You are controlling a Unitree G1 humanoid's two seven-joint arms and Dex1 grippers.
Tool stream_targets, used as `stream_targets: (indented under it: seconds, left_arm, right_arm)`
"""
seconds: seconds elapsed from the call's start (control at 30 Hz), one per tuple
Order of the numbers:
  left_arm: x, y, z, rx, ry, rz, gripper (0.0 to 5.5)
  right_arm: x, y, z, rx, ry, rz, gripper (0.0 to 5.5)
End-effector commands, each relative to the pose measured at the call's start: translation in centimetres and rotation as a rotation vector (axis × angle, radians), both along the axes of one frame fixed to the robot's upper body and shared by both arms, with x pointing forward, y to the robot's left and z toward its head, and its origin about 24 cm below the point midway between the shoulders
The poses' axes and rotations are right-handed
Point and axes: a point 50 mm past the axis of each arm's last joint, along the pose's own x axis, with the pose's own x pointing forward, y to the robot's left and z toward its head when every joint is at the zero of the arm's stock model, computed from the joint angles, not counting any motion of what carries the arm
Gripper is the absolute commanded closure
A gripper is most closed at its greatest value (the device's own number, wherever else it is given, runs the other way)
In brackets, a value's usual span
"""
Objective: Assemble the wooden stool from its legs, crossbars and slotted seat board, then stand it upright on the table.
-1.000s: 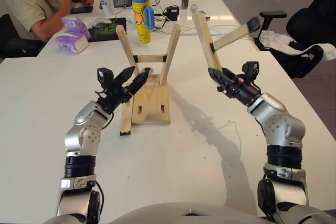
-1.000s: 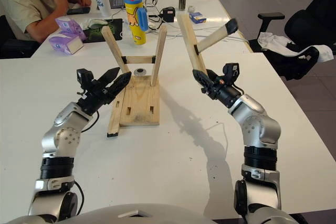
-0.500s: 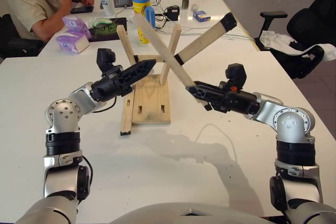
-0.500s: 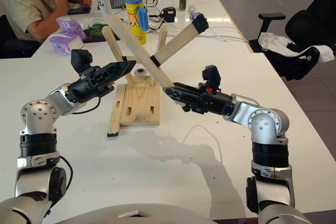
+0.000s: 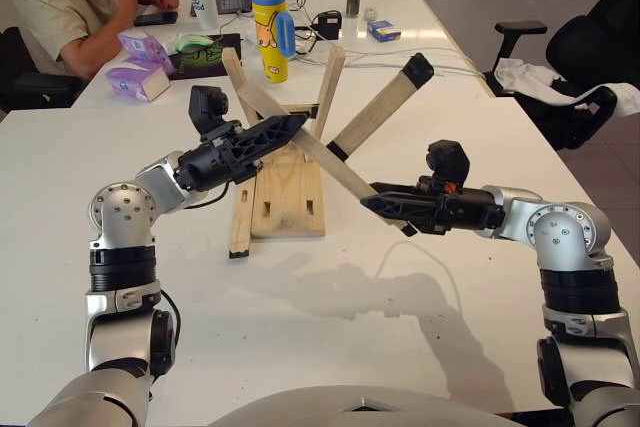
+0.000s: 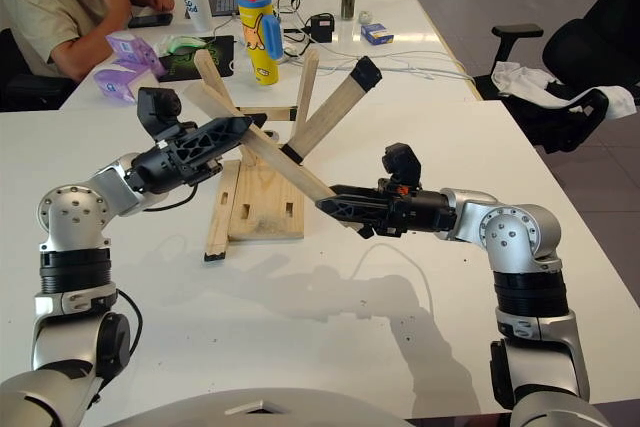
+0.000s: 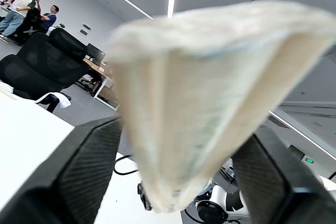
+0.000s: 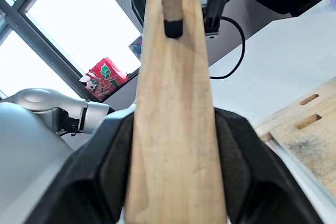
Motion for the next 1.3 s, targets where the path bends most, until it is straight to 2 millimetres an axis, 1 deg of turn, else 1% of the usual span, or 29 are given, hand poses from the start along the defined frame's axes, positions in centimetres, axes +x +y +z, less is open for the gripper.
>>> stream_targets:
  seconds: [0.03,0.13,0.17,0.33,0.4,0.43,0.47,0.53,0.6,0.63,0.73,0.83,0.97,1.03,1.07,1.17,1.23,1.3]
  left_arm:
    - [-0.3,-0.1,-0.1,0.014,0.000,-0.018,2.83]
    - [-0.3,0.0,-0.1,0.016,0.001,-0.016,3.29]
    - [-0.3,0.0,-0.1,0.019,0.001,-0.015,3.34]
    - [-0.6,0.3,-0.7,0.061,0.005,-0.009,3.37]
    - [-0.5,1.0,-0.8,0.080,0.004,0.026,3.37]
    - [-0.4,1.6,-0.8,0.087,0.001,0.051,3.39]
    - [-0.3,2.5,-0.6,0.089,-0.006,0.089,3.40]
    - [-0.1,4.8,0.2,0.094,-0.028,0.177,3.42]
    - [0.0,7.2,1.1,0.124,-0.051,0.259,3.44]
    - [-0.1,8.4,1.5,0.148,-0.062,0.294,3.44]
    - [-0.5,11.5,3.2,0.210,-0.102,0.379,3.44]
    - [-0.3,13.2,4.8,0.279,-0.153,0.426,3.44]
    - [0.7,14.1,6.1,0.333,-0.224,0.484,3.44]
    - [1.4,14.0,6.2,0.387,-0.257,0.496,3.44]
    - [1.6,13.6,6.0,0.398,-0.264,0.481,3.44]
    - [2.3,12.5,5.0,0.415,-0.267,0.437,3.44]
    - [2.7,11.9,4.0,0.443,-0.268,0.417,3.44]
    - [2.9,11.4,3.3,0.462,-0.278,0.410,3.44]
  right_arm:
    - [0.2,-0.5,0.2,-0.005,-0.014,-0.007,3.45]
    - [0.1,-0.5,-0.1,-0.025,-0.014,0.001,3.45]
    - [0.1,-0.6,-0.2,-0.030,-0.010,0.002,3.45]
    - [0.5,-1.0,-0.4,-0.033,-0.019,-0.033,3.45]
    - [1.1,-1.1,-0.4,-0.036,0.002,-0.064,3.45]
    - [1.3,-1.1,-0.5,-0.043,0.006,-0.077,3.45]
    - [1.5,-1.1,-0.6,-0.050,0.005,-0.095,3.09]
    - [1.6,-1.0,-1.3,-0.089,-0.006,-0.127,2.81]
    - [1.5,-1.0,-2.7,-0.179,-0.048,-0.170,2.52]
    - [1.4,-0.8,-3.5,-0.231,-0.077,-0.185,2.50]
    - [0.9,0.4,-6.4,-0.457,-0.258,-0.189,2.50]
    - [0.8,3.1,-8.5,-0.618,-0.530,-0.173,2.50]
    - [1.8,6.4,-9.9,-0.695,-0.811,-0.177,2.50]
    - [2.6,7.5,-10.5,-0.736,-0.932,-0.177,2.50]
    - [2.7,7.9,-10.9,-0.745,-0.959,-0.156,2.50]
    - [3.2,8.1,-11.7,-0.773,-0.992,-0.150,2.50]
    - [3.7,7.6,-12.0,-0.809,-1.010,-0.156,2.50]
    - [4.1,6.6,-12.2,-0.848,-1.006,-0.159,2.50]
